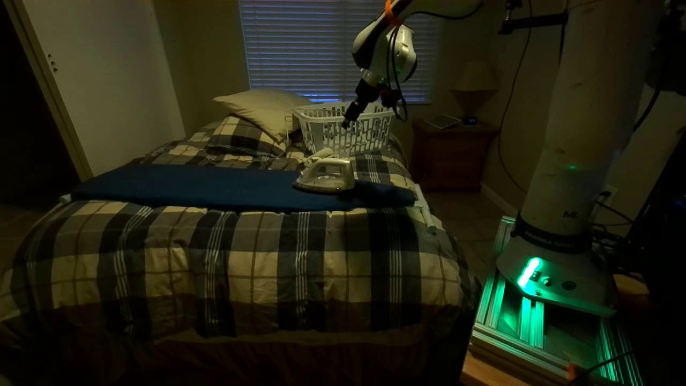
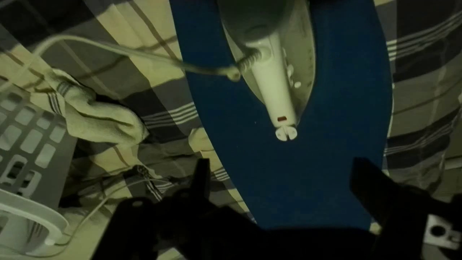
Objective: Turn the iron to the left.
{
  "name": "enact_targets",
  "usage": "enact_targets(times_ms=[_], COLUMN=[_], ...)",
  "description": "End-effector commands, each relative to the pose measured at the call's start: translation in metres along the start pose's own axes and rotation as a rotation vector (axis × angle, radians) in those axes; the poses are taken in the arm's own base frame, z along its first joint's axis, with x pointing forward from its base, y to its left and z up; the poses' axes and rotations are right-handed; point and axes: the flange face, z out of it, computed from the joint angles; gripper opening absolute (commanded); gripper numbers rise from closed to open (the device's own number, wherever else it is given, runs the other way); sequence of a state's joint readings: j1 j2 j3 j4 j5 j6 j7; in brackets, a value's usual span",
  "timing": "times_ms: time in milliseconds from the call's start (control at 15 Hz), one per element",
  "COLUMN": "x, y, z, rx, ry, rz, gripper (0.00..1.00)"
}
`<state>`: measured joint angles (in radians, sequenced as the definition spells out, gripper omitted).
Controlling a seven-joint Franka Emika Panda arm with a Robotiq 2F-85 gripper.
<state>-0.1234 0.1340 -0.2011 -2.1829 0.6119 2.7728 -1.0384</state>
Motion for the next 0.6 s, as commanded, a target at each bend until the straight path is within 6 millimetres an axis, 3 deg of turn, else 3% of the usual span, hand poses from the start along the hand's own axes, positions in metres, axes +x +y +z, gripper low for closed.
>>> enact_targets(times_ms=[0, 267, 533], x=[0.036, 0.031, 0.031], y=[0.016, 0.018, 0.014], z=[0.032, 0.082, 0.116], rx=[0.084, 0.246, 0.308], ry=[0.055, -0.103, -0.23], rz=[-0.063, -0.138, -0.222], gripper=[1.0, 1.0, 1.0])
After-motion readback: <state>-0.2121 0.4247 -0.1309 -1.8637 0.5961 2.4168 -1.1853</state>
